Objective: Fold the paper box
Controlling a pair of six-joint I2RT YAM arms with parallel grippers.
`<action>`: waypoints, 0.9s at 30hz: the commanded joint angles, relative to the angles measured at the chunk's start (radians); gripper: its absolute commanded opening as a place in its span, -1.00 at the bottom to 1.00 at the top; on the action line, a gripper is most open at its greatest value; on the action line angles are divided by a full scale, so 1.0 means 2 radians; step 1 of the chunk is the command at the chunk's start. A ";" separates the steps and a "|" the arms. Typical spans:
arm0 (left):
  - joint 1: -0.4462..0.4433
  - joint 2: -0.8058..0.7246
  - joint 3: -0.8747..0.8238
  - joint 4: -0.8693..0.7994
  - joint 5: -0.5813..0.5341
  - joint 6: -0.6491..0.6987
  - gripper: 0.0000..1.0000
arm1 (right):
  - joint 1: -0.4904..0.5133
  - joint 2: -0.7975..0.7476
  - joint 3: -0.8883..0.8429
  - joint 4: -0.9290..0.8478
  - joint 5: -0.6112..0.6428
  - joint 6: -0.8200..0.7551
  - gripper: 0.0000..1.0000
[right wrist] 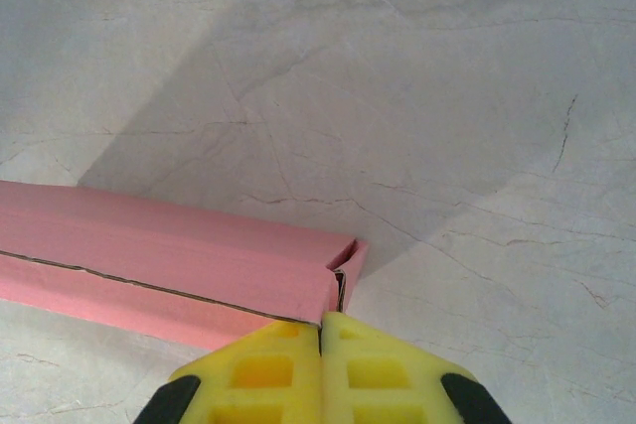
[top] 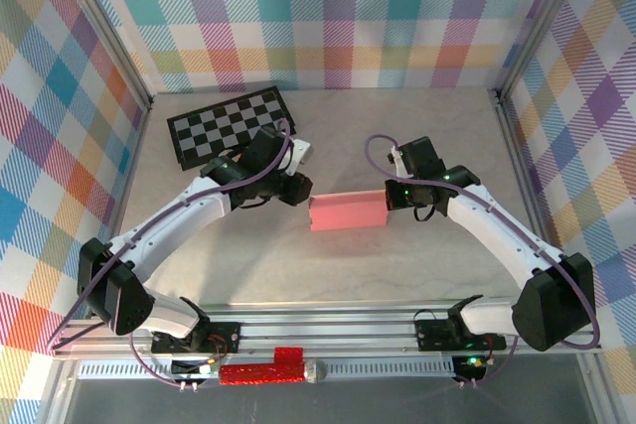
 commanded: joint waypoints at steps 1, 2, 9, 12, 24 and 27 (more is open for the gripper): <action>-0.007 0.009 0.022 -0.079 -0.005 -0.034 -0.48 | 0.004 0.000 -0.002 -0.023 -0.002 0.005 -1.00; -0.010 0.011 0.023 -0.079 -0.005 -0.038 -0.48 | 0.004 0.000 -0.002 -0.024 -0.002 0.005 -1.00; -0.035 0.043 0.035 -0.068 -0.027 -0.059 -0.57 | 0.004 0.002 -0.003 -0.024 -0.001 0.005 -1.00; -0.035 0.056 0.047 -0.068 -0.024 -0.073 -0.64 | 0.004 0.003 -0.002 -0.025 0.000 0.005 -1.00; -0.039 0.073 0.056 -0.065 -0.032 -0.061 -0.72 | 0.004 0.006 -0.001 -0.024 -0.002 0.007 -1.00; -0.040 0.077 0.060 -0.062 -0.033 -0.058 -0.72 | 0.004 0.007 0.000 -0.024 -0.002 0.007 -1.00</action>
